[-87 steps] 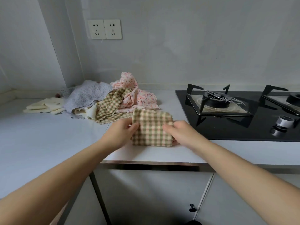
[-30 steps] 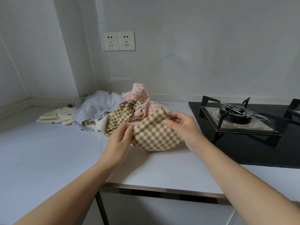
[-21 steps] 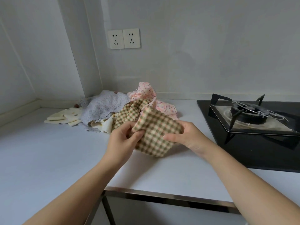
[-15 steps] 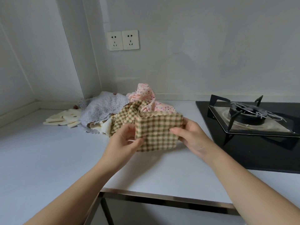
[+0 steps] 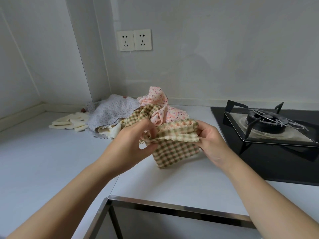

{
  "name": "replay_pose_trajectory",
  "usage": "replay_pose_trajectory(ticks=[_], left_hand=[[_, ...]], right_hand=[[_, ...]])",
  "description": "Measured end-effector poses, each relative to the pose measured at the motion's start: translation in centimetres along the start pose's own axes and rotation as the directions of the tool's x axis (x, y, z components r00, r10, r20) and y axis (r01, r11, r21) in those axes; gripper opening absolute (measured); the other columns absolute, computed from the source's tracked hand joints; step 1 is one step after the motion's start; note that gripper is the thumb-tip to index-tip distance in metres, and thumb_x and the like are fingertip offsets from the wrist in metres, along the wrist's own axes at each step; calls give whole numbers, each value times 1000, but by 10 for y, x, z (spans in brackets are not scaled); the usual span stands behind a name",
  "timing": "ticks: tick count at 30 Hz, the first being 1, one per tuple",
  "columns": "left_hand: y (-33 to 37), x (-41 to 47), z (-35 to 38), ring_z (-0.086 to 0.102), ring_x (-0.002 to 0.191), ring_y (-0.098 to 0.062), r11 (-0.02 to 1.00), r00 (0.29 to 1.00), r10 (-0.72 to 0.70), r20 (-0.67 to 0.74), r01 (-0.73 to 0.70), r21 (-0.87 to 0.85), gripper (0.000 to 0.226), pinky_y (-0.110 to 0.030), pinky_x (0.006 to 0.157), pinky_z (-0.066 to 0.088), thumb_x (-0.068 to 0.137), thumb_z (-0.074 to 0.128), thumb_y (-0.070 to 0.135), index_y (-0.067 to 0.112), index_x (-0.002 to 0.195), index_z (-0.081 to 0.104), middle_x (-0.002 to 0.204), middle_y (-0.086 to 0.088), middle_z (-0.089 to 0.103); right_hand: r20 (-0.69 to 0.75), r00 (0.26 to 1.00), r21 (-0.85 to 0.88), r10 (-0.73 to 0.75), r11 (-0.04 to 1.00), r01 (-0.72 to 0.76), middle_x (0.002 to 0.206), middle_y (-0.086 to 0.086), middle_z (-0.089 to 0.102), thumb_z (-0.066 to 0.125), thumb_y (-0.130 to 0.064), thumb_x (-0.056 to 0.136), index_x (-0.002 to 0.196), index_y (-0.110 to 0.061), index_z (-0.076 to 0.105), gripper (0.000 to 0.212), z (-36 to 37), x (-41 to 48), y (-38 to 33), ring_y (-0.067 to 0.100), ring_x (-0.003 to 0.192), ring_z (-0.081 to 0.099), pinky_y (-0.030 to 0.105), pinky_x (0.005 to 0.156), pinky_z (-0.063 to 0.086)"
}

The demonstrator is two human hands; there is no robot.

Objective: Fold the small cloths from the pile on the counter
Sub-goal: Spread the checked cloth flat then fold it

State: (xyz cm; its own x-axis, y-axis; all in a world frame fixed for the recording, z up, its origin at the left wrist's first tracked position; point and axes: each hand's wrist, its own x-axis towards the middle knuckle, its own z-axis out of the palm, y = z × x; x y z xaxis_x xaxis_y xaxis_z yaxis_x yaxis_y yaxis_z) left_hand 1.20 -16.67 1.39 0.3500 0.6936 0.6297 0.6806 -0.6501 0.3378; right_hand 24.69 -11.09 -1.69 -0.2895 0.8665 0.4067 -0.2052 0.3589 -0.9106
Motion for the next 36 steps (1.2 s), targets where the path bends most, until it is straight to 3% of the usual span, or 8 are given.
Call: replay_pose_trajectory(ticks=[4,7,15,21,25,30,33,36], left_hand=[[1,0,-3,59,83,-1,998,1000,-16,-4,16,52,35,-31,69,52,77,78,22,31,94,49,92,20,63],[0,0,-6,61,79,-8,995,1000,10,-4,-9,99,28,-40,67,54,76,79,26,25,89,54,86,15,63],[-2,0,-10,64,74,-2,992,1000,-10,-29,14,126,28,-38,61,55,73,73,40,33,87,49,82,16,65],[-2,1,-11,63,74,-2,990,1000,-5,0,5,142,29,-39,61,54,73,79,34,33,86,53,80,15,64],[-1,2,-13,63,76,-5,991,999,-19,27,15,136,22,-39,64,54,73,77,36,27,83,59,80,15,63],[2,6,-17,59,83,-2,988,986,-41,161,15,155,36,-33,72,53,73,65,53,28,99,65,92,18,62],[6,7,-19,52,83,-2,993,943,-30,332,-11,121,30,-28,73,49,75,71,52,29,91,59,89,19,54],[10,6,-18,50,74,-2,979,900,-106,422,21,201,39,-32,70,50,74,71,57,22,79,56,80,13,50]], right_hand=[[2,1000,4,1,1000,-1,91,-3,75,72,9,75,103,-8,67,33,0,-1,-2,7,90,69,17,73,53],[12,1000,3,-15,1000,15,93,-2,75,74,2,73,102,-11,68,32,1,-2,-3,8,91,69,17,74,53],[11,1000,-18,-12,1000,12,91,-3,76,60,17,81,100,-11,69,35,2,-2,-3,7,88,70,17,73,53],[17,1000,-14,-23,1000,23,91,-3,75,58,20,81,99,-11,69,37,3,-2,-3,6,89,69,17,74,52],[33,999,-7,-29,1000,29,92,-2,75,59,20,81,91,-20,76,44,3,-3,-4,8,90,69,17,74,52],[31,999,-25,-41,999,42,90,-3,75,58,20,81,97,-9,69,35,4,-4,-5,6,89,69,16,74,52],[31,998,-58,-54,997,55,91,-2,75,59,20,82,98,-9,69,35,4,-4,-5,8,90,68,18,76,52],[29,998,-65,-50,997,52,92,-3,75,57,21,83,98,-8,68,35,6,-3,-5,7,90,69,17,76,52]])
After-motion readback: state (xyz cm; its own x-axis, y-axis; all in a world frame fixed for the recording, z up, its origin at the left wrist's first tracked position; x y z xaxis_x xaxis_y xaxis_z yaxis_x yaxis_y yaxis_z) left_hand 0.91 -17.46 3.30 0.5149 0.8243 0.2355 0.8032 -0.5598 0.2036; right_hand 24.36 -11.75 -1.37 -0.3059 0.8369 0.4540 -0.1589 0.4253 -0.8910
